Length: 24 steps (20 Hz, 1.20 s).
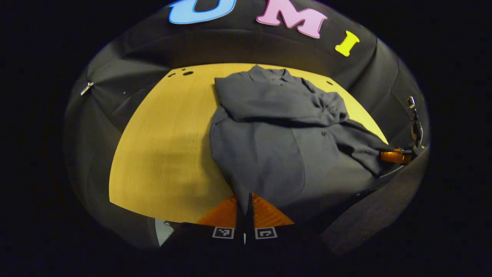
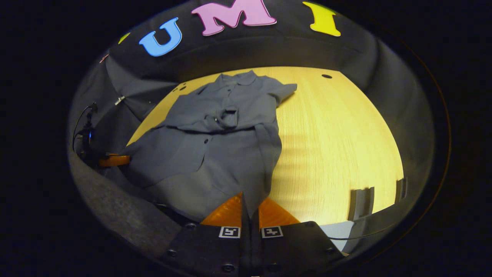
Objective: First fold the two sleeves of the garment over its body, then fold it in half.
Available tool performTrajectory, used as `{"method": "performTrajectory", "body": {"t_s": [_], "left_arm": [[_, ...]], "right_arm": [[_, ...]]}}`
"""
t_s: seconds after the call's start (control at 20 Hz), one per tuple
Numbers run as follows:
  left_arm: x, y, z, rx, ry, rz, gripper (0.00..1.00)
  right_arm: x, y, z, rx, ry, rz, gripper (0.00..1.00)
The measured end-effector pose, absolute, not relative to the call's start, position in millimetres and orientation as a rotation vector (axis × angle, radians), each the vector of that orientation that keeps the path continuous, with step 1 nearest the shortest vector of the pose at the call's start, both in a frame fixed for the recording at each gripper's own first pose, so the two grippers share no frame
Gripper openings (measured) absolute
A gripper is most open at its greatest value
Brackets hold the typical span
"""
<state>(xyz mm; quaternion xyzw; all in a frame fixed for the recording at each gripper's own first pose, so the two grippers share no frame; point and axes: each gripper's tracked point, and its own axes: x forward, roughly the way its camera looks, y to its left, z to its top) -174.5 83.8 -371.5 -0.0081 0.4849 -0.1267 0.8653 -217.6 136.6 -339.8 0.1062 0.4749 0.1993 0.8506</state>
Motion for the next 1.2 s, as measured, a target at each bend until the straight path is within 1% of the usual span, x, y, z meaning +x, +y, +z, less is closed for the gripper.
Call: {"method": "performTrajectory", "body": {"t_s": [0.25, 0.5, 0.55, 0.6, 0.65, 0.7, 0.75, 1.2], "left_arm": [[-120.8, 87.4, -317.7, -0.041, 0.880, -0.279, 0.06], [-73.0, 88.2, -288.0, -0.070, 0.786, -0.266, 0.06], [-64.3, 86.4, -283.8, -0.076, 0.772, -0.265, 0.02], [-55.0, 85.6, -280.2, -0.076, 0.757, -0.268, 0.05], [-45.2, 84.0, -275.4, -0.074, 0.738, -0.276, 0.05], [-34.7, 82.3, -271.7, -0.074, 0.719, -0.282, 0.02], [-23.6, 80.2, -268.7, -0.071, 0.704, -0.289, 0.05], [88.5, 66.3, -254.7, -0.020, 0.573, -0.301, 0.05]], "right_arm": [[-165.6, 135.5, -289.3, 0.249, 0.870, 0.408, 0.05], [-113.8, 140.5, -249.1, 0.249, 0.759, 0.416, 0.05], [-103.0, 140.9, -243.1, 0.243, 0.740, 0.417, 0.05], [-93.7, 141.4, -238.3, 0.240, 0.723, 0.420, 0.05], [-84.4, 142.4, -234.7, 0.238, 0.708, 0.419, 0.05], [-74.6, 143.0, -232.1, 0.239, 0.694, 0.419, 0.05], [-64.3, 144.6, -229.7, 0.239, 0.681, 0.417, 0.05], [46.3, 152.9, -221.5, 0.242, 0.580, 0.374, 0.05]]}}
